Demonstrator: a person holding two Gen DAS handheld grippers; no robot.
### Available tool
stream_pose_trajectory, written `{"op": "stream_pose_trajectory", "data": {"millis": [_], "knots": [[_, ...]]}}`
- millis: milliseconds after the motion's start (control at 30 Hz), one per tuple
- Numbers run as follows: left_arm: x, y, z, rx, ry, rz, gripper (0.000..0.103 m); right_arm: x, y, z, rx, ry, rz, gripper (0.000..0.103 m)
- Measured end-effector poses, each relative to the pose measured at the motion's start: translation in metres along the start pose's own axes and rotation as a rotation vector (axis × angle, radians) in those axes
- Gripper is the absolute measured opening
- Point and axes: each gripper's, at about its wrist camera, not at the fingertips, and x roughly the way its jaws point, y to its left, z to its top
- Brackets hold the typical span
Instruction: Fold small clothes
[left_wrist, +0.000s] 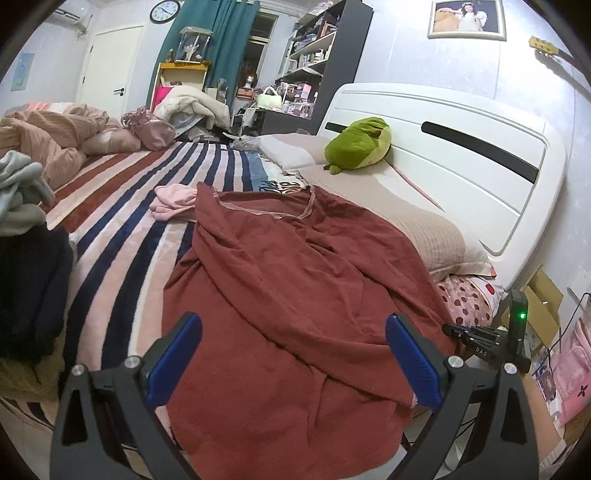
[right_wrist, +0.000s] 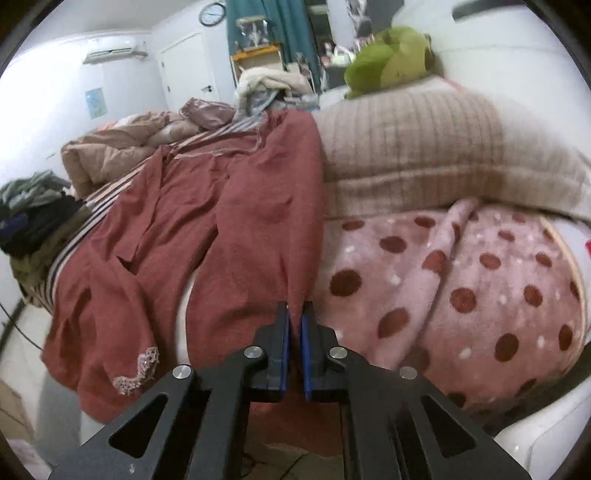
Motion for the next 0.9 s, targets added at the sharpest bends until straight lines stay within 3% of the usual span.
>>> {"op": "stream_pose_trajectory", "data": {"millis": [267,433,533,633,667,733,800,900], "knots": [[-0.002,0.009,0.001,-0.007,-0.013,0.002,0.098,-0.042,-0.011,0.043,0.031,-0.149,0.013,0.0],[-0.007,0.022,-0.002,-0.003,-0.024,0.009,0.098,-0.05,0.046,0.101,-0.139,-0.128,0.115,0.0],[-0.014,0.031,-0.008,0.017,-0.022,0.016,0.099,-0.03,0.107,0.128,-0.242,-0.052,0.204,0.001],[-0.02,0.04,-0.018,0.025,-0.005,0.029,0.101,0.029,0.182,0.127,-0.229,0.185,0.445,0.003],[-0.021,0.044,-0.02,0.023,0.0,0.031,0.101,0.053,0.202,0.117,-0.209,0.276,0.525,0.014],[-0.024,0.051,-0.027,0.013,0.019,0.048,0.101,0.085,0.229,0.096,-0.19,0.391,0.597,0.025],[-0.025,0.057,-0.035,0.0,0.049,0.059,0.101,0.091,0.238,0.081,-0.193,0.423,0.605,0.025],[-0.023,0.062,-0.045,-0.022,0.1,0.031,0.101,0.07,0.207,0.087,-0.121,0.355,0.591,0.035]]}}
